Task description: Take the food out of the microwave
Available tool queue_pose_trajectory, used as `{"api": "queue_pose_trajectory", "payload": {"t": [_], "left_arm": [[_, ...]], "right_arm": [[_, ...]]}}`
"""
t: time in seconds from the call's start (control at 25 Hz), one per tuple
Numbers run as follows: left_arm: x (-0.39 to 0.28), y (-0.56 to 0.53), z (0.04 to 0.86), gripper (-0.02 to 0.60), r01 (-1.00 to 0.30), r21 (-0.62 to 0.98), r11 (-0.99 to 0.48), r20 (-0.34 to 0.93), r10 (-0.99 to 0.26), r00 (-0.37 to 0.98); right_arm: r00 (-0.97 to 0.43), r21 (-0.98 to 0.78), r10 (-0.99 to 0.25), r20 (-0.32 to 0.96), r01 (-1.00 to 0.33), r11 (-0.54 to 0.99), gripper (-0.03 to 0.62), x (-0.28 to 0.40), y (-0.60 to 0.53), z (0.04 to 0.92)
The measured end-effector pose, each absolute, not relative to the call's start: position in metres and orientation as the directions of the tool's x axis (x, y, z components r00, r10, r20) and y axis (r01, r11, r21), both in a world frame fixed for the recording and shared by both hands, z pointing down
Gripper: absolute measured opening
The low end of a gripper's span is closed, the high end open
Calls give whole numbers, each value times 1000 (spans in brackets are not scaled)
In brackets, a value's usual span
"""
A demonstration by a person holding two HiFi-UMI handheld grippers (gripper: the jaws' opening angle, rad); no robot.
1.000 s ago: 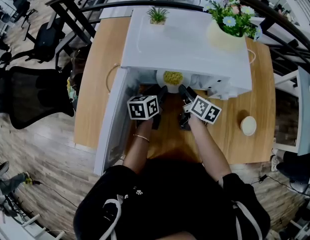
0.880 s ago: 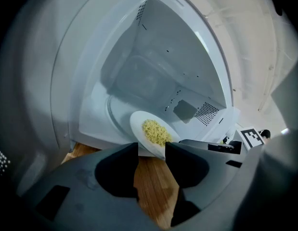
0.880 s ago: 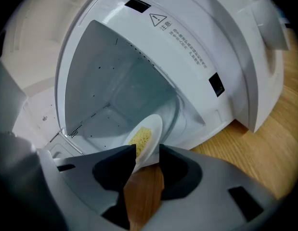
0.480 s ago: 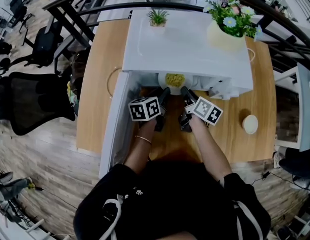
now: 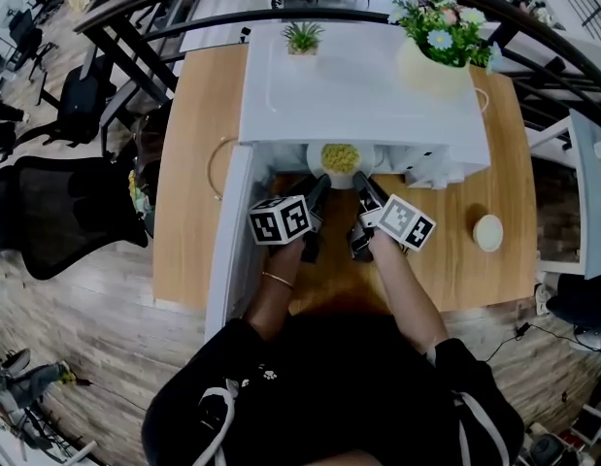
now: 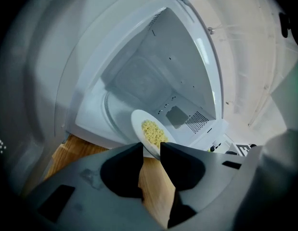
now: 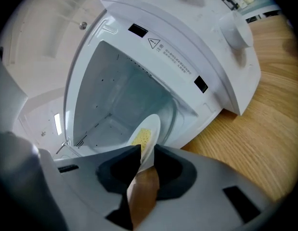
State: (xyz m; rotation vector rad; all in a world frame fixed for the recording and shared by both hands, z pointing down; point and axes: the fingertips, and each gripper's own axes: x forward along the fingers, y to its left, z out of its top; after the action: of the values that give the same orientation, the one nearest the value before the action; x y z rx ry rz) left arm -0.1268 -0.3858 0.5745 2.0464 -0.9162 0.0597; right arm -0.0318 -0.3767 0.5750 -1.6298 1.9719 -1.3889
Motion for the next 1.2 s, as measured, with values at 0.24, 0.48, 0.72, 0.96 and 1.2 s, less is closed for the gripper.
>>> {"api": "queue_pose_trajectory", "payload": {"t": [0.24,0.48,0.72,0.96,1.2], "left_arm": [[-127,-380,563,112,-614,695,-375,334,-588,736],[-123,-360,553,112,-614,697,-371,320,-606,729],[-117,-335,536,112,-617,693,-373,302,-628,718],[-112,-310,518,112,-624,674,-395,282,-644,711],[-114,-292,494,112,-635,638,-436,256,-658,709]], "right_arm": [[-351,-777,-872,340,-628,-50,84,-31,-369,562],[-377,-781,-871,314,-625,-11,80,-26,-352,549],[-407,-787,-870,277,-616,38,75,-20,-329,531],[-436,-791,-869,233,-605,92,74,-15,-305,512],[-454,-801,-872,186,-583,133,74,-17,-287,491]]}}
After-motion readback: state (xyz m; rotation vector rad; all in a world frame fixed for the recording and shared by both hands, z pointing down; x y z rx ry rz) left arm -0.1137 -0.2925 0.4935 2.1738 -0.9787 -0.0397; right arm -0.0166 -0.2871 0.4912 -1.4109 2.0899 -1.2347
